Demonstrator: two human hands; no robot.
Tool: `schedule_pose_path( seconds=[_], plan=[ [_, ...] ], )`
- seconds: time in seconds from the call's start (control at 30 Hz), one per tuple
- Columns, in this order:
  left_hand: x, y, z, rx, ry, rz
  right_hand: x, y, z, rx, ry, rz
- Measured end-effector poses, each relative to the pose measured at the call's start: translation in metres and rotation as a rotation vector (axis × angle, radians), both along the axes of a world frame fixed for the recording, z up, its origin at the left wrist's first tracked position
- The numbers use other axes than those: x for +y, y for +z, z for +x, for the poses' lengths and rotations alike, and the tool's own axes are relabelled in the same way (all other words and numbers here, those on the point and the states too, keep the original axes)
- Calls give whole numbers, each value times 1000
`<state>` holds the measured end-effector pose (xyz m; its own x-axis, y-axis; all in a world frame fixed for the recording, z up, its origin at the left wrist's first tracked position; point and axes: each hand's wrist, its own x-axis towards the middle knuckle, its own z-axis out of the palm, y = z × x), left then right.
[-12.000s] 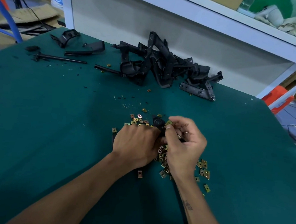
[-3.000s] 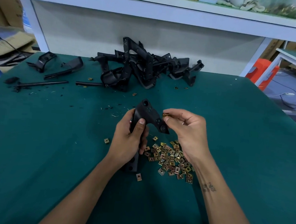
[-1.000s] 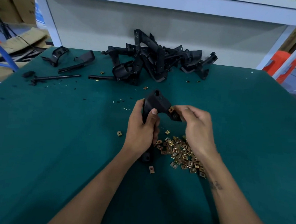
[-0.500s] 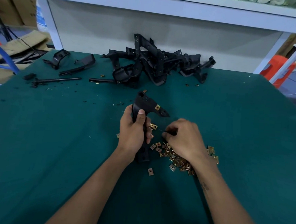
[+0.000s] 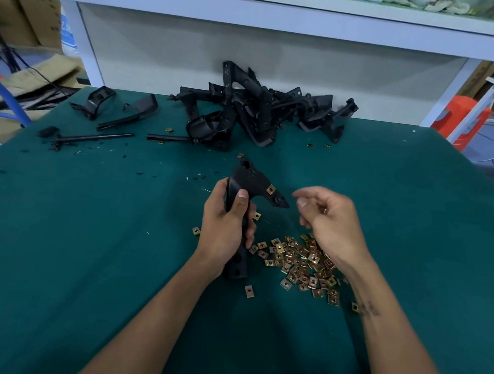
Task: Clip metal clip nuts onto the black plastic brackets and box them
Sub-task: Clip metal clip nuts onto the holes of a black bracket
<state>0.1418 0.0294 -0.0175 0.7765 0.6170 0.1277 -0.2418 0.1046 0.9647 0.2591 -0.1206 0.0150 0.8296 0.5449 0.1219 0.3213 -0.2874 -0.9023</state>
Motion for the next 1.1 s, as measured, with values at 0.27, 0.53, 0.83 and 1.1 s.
schedule_pose_path(
  seconds=[0.27,0.53,0.83,1.1],
  plan=[
    [-6,4,-2,-11,-156,84,4,10,-4,295,-11,436],
    [-8,7,-4,-43,-234,103,11,7,-11,120,-119,433],
    [-12,8,-5,-26,-362,114,8,15,-20,575,84,560],
    [-14,8,-4,-52,-297,165,16,15,-27,517,-73,632]
  ],
)
